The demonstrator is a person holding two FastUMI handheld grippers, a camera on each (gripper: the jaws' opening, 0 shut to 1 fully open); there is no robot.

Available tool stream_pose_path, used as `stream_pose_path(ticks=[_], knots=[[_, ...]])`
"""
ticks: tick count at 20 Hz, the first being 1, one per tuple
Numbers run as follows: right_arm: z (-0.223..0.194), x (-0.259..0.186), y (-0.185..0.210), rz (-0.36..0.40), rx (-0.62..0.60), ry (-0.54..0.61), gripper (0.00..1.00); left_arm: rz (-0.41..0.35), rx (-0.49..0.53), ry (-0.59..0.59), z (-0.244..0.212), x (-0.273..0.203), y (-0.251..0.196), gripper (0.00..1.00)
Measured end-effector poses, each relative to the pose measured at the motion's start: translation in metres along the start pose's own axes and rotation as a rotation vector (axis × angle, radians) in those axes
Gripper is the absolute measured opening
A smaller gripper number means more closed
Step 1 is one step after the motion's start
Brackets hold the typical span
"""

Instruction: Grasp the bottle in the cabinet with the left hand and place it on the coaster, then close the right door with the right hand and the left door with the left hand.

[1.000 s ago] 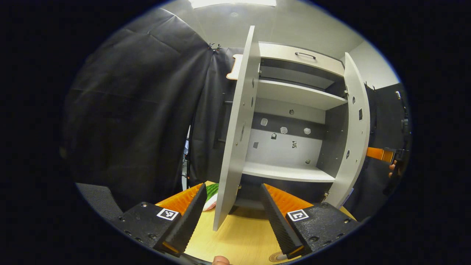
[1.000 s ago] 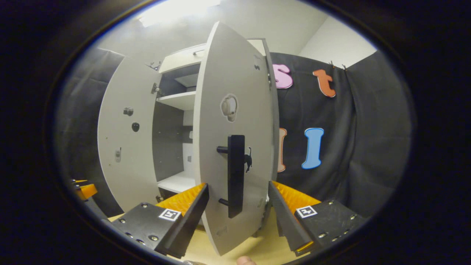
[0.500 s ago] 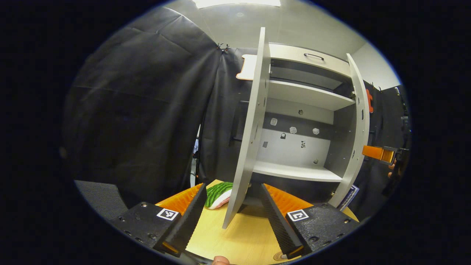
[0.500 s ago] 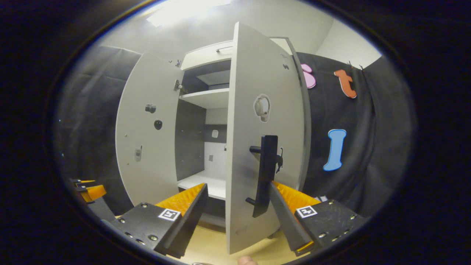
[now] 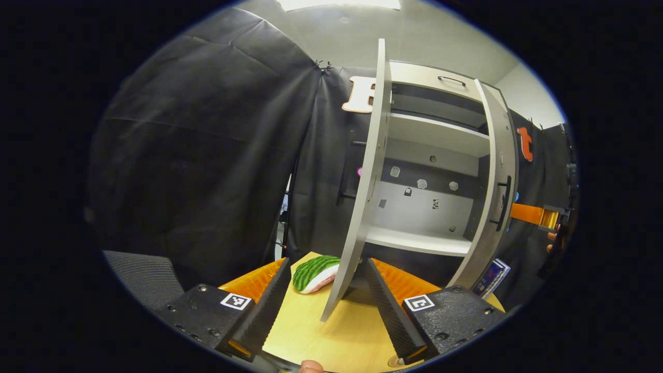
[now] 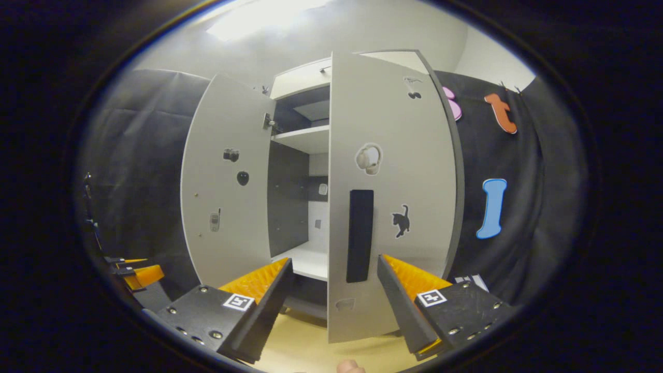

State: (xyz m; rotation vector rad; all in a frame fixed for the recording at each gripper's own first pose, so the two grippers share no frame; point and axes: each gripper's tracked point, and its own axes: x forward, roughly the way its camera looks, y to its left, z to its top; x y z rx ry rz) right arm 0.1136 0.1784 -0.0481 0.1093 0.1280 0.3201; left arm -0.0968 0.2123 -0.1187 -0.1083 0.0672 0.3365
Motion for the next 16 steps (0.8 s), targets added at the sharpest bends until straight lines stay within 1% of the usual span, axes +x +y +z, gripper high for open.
stream_pose_path(ticks=[4, 5, 9, 10, 16], knots=[[0.0014, -0.0014, -0.0015, -0.004, 0.004, -0.003, 0.99, -0.002, -0.002, -0.001, -0.0001, 0.0029, -0.0017, 0.92], [0.0015, -0.0004, -0.0027, -0.007, 0.005, -0.004, 0.94, -0.003, -0.003, -0.002, 0.0000, 0.0029, -0.0008, 0.92], [0.0009, -0.0012, -0.0026, -0.011, 0.006, -0.003, 0.94, -0.005, -0.004, 0.000, -0.0006, 0.0051, -0.0004, 0.92], [0.0008, -0.0004, -0.0023, -0.012, 0.004, -0.001, 0.99, -0.004, -0.003, 0.002, -0.0010, 0.0044, 0.0002, 0.92], [-0.0020, 0.0015, 0.0028, -0.011, 0.005, 0.004, 0.99, 0.005, -0.002, 0.012, -0.0042, 0.0079, 0.0080, 0.92]])
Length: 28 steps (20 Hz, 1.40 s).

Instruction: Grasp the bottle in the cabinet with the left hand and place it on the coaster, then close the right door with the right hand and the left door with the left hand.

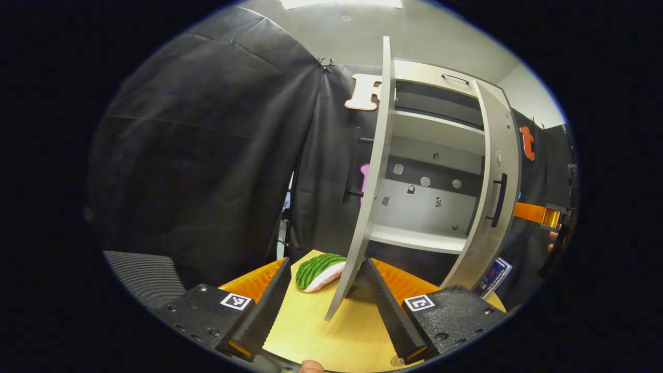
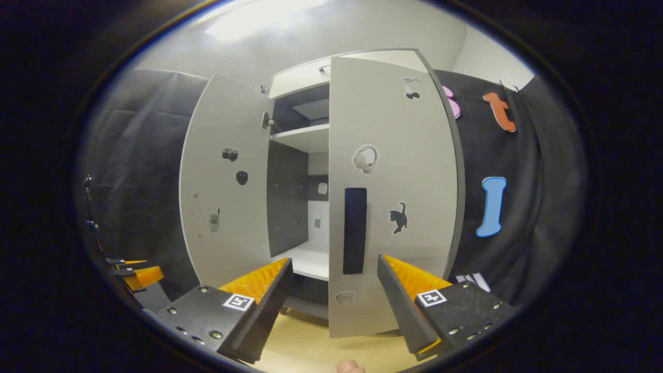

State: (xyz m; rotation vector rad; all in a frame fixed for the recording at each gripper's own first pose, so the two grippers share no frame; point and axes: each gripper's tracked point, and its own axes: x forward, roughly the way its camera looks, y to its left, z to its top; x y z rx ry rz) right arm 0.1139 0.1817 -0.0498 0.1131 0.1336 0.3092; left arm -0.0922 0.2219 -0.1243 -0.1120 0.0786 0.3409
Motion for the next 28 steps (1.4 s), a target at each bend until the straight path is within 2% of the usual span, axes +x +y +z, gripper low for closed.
stream_pose_path(ticks=[9, 10, 11, 16, 25, 26, 28], knots=[[-0.003, 0.005, 0.004, -0.012, 0.005, -0.004, 0.99, 0.001, 0.006, -0.004, 0.001, 0.005, 0.013, 0.92], [-0.003, 0.007, 0.005, -0.014, 0.007, -0.003, 0.94, -0.001, 0.009, -0.005, 0.001, 0.005, 0.014, 0.92], [-0.003, 0.007, 0.005, -0.015, 0.009, -0.005, 0.99, -0.001, 0.011, -0.006, 0.001, 0.007, 0.015, 0.92], [-0.003, 0.009, 0.006, -0.029, 0.009, -0.015, 0.99, -0.012, 0.009, -0.005, 0.001, 0.020, 0.019, 0.92], [-0.002, 0.016, -0.007, -0.096, 0.011, -0.028, 0.99, -0.044, 0.031, -0.005, 0.002, 0.073, 0.027, 0.92], [-0.002, 0.017, -0.010, -0.106, 0.008, -0.026, 0.94, -0.050, 0.042, -0.003, 0.001, 0.080, 0.027, 0.92], [-0.003, 0.015, -0.017, -0.130, -0.001, -0.021, 0.94, -0.060, 0.063, -0.004, 0.000, 0.094, 0.027, 0.92]])
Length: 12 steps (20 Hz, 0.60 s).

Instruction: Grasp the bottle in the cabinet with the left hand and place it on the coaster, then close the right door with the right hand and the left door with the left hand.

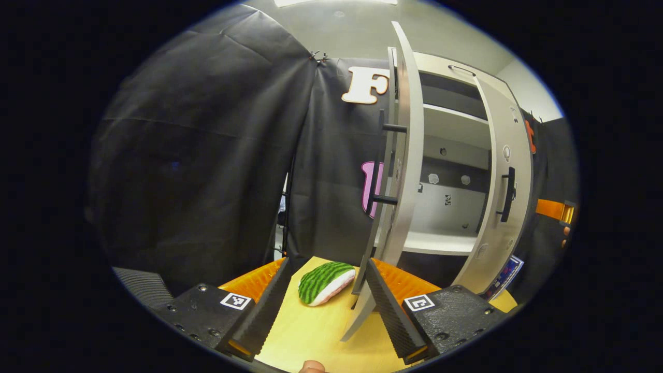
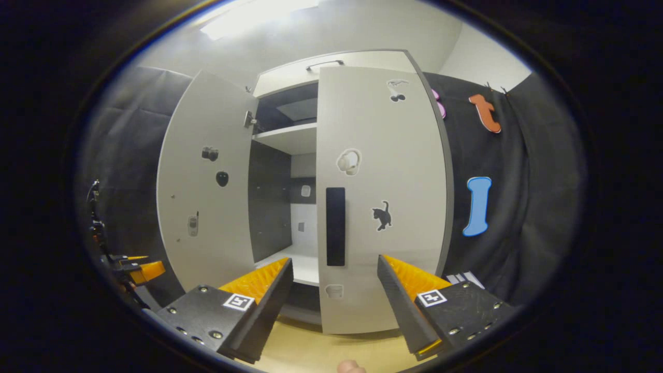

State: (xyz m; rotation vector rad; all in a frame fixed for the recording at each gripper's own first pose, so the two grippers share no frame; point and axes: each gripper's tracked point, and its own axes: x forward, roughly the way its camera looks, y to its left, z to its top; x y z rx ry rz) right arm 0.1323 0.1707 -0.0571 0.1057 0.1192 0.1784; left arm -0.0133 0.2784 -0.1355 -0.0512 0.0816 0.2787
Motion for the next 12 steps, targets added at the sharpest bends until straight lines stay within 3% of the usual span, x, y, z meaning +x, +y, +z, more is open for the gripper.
stream_pose_path(ticks=[3, 4, 5, 6, 10, 12], knots=[[-0.001, -0.004, -0.013, -0.037, -0.007, 0.004, 0.94, -0.012, 0.028, 0.006, -0.002, 0.022, 0.001, 0.92], [-0.001, -0.005, -0.018, -0.050, -0.009, 0.007, 0.99, -0.016, 0.035, 0.007, -0.003, 0.027, 0.001, 0.92], [-0.003, -0.006, -0.023, -0.062, -0.012, 0.010, 0.94, -0.019, 0.040, 0.012, -0.004, 0.032, 0.001, 0.92], [-0.004, -0.008, -0.027, -0.073, -0.014, 0.015, 0.99, -0.023, 0.045, 0.017, -0.005, 0.035, 0.000, 0.87], [-0.005, -0.012, -0.040, -0.098, -0.019, 0.024, 0.99, -0.025, 0.071, 0.027, -0.007, 0.039, -0.002, 0.91], [-0.007, -0.014, -0.046, -0.107, -0.018, 0.028, 0.99, -0.051, 0.101, 0.042, -0.008, 0.039, -0.007, 0.86]])
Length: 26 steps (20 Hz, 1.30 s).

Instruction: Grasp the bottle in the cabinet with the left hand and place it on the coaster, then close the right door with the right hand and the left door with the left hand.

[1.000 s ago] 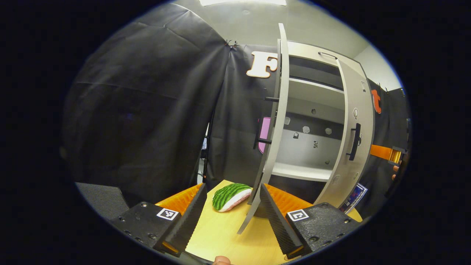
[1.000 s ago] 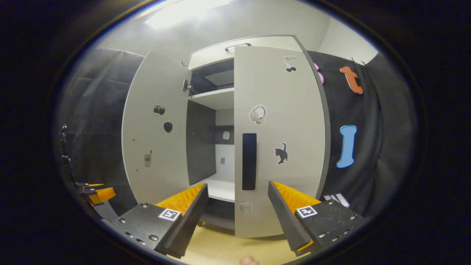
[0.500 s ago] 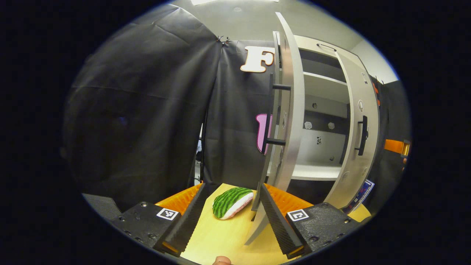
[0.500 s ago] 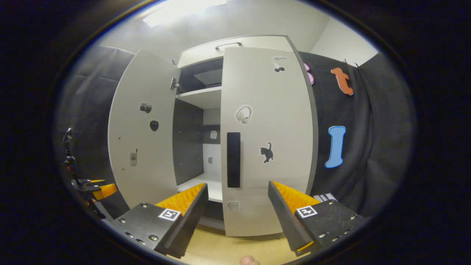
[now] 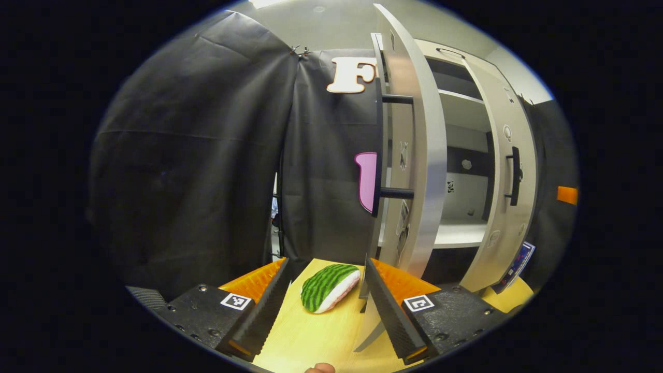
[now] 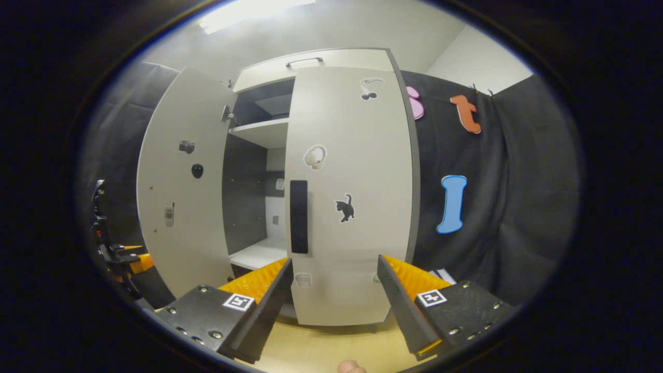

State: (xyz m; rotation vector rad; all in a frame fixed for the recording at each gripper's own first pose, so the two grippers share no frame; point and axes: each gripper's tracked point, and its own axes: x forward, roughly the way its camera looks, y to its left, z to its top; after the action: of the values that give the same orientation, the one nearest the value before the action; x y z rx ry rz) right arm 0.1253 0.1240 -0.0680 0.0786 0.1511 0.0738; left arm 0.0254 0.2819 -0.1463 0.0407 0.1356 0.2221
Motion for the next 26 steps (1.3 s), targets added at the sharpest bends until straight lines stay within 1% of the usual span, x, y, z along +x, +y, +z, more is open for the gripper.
stream_pose_path(ticks=[1, 2, 3, 4, 5, 7, 11, 13, 17, 20, 26], knots=[[0.000, -0.001, -0.001, 0.000, 0.004, 0.001, 0.99, -0.013, 0.015, 0.005, 0.000, -0.001, -0.003, 0.84], [0.000, -0.002, -0.003, 0.000, 0.006, -0.002, 0.99, -0.031, 0.008, 0.006, 0.000, -0.003, -0.009, 0.90], [0.000, -0.004, -0.005, -0.001, 0.006, -0.003, 0.99, -0.051, -0.007, 0.008, 0.000, -0.002, -0.015, 0.90], [-0.001, -0.004, -0.007, -0.003, 0.005, -0.001, 0.99, -0.067, -0.013, 0.009, 0.000, -0.004, -0.021, 0.85], [-0.003, -0.006, -0.008, -0.004, 0.005, 0.001, 0.99, -0.073, -0.011, 0.009, -0.002, -0.006, -0.029, 0.90], [-0.005, -0.008, -0.011, -0.005, 0.013, 0.004, 0.99, -0.088, 0.007, 0.004, -0.001, -0.006, -0.039, 0.90], [-0.005, -0.011, -0.022, -0.017, 0.022, 0.002, 0.99, -0.142, -0.009, 0.013, -0.004, -0.006, -0.064, 0.90], [-0.004, -0.013, -0.029, -0.027, 0.025, -0.002, 0.99, -0.165, 0.006, 0.010, -0.004, -0.005, -0.076, 0.90], [-0.003, -0.018, -0.044, -0.057, 0.033, -0.007, 0.99, -0.222, -0.001, 0.012, -0.003, -0.004, -0.104, 0.90], [-0.002, -0.021, -0.057, -0.079, 0.044, -0.009, 0.99, -0.245, 0.005, 0.013, -0.005, -0.002, -0.116, 0.90], [-0.004, -0.030, -0.073, -0.113, 0.057, -0.009, 0.99, -0.284, -0.014, 0.028, -0.010, -0.004, -0.135, 0.90]])
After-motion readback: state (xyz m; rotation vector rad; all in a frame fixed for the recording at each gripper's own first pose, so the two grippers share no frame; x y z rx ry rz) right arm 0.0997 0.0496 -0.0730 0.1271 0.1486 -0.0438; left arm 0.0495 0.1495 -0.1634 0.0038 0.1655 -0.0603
